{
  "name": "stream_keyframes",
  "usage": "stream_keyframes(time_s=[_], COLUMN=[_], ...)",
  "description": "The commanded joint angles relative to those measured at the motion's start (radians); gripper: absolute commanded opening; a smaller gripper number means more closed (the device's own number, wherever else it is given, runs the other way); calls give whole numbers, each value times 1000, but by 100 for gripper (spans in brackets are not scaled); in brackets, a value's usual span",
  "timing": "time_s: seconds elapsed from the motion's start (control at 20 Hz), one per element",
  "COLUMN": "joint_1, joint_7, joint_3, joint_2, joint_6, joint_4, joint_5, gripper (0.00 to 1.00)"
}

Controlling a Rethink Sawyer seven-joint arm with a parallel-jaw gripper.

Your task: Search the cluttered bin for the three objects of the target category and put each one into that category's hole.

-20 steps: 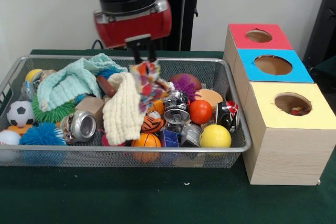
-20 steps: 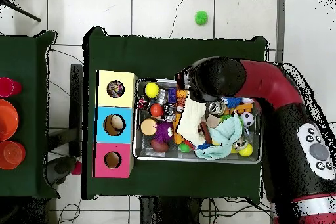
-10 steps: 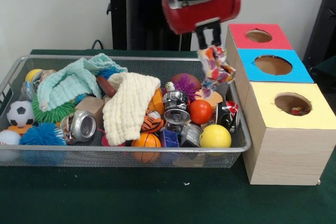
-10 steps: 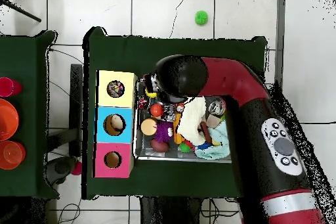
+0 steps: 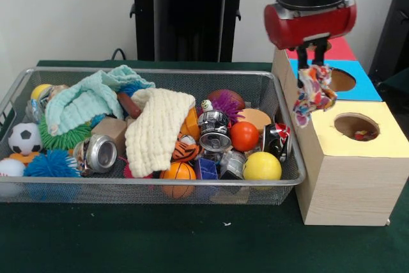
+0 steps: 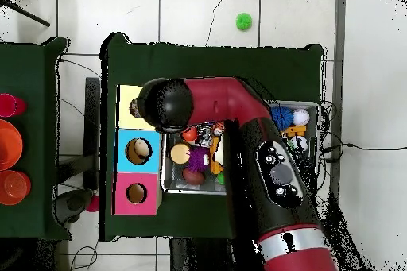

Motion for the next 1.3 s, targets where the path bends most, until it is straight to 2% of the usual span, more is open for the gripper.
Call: stream_keyframes(time_s=[0.05, 0.2, 0.55, 0.95, 1.15, 1.3], joint_1=[96, 119, 163, 174, 181, 195], joint_7=[331, 305, 312, 247, 287, 296], joint_3=[-149, -158, -200, -245, -255, -261], joint_2=[19, 6, 0, 36, 44, 41], joint_6=[-51, -40, -32, -171, -213, -176], joint_4=[19, 19, 6, -9, -7, -4], joint_5=[-26, -18, 6, -71, -27, 12], gripper=[0, 0, 0, 0, 0, 0])
